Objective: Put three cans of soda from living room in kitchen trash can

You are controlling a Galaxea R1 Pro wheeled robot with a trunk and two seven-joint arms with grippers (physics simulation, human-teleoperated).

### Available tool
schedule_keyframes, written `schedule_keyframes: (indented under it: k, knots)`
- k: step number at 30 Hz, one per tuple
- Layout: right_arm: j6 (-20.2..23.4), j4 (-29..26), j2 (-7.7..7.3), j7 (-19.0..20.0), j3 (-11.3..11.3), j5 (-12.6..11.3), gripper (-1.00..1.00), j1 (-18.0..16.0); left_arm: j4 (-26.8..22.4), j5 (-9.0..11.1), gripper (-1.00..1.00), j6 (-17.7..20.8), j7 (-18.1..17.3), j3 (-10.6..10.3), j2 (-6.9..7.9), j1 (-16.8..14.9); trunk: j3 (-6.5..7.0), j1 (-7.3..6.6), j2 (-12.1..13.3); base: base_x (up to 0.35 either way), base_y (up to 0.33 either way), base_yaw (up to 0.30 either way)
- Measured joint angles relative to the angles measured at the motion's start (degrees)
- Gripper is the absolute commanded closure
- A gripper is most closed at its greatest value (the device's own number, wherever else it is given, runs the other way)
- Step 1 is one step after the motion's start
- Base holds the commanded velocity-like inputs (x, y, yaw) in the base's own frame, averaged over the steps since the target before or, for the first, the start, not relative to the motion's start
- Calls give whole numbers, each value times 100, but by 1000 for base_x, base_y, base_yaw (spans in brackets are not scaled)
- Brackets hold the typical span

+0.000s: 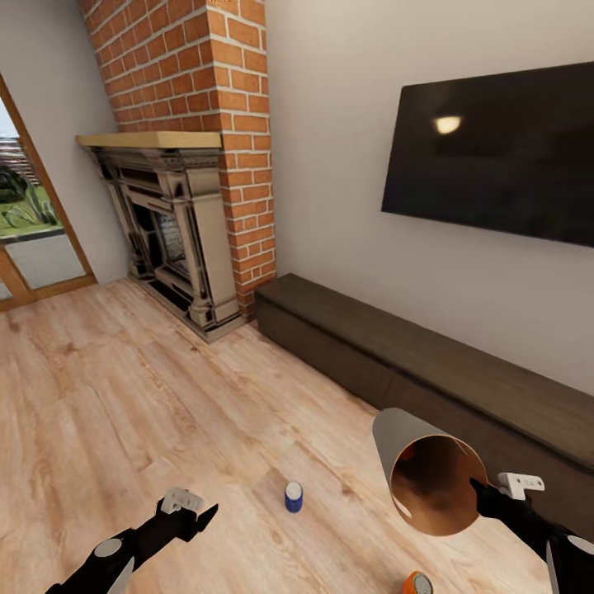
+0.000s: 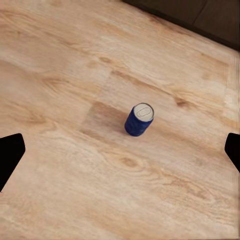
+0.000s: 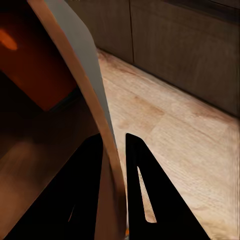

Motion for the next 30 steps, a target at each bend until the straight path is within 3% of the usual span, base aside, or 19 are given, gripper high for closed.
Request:
schedule_keyframes:
  k: [5, 9, 22, 30]
  knots:
    - [0, 3, -1, -12, 1, 8, 100, -1, 1, -2, -100, 2, -13, -57, 0, 0, 32, 0, 0, -260, -10, -192]
    - [0, 4, -1, -15, 1, 10, 100, 1, 2, -2, -100, 1, -13, -268, 0, 0, 58, 0, 0, -315, -2, -192]
    - [0, 4, -5, -19, -7, 11, 100, 1, 2, -3, -100, 6, -17, -451, 0, 0, 142, 0, 0, -333, 0, -192]
    - [-2, 4, -2, -15, -282, 14, 100, 1, 1, -3, -100, 13, -17, -461, 0, 0, 193, 0, 0, -172, 0, -179]
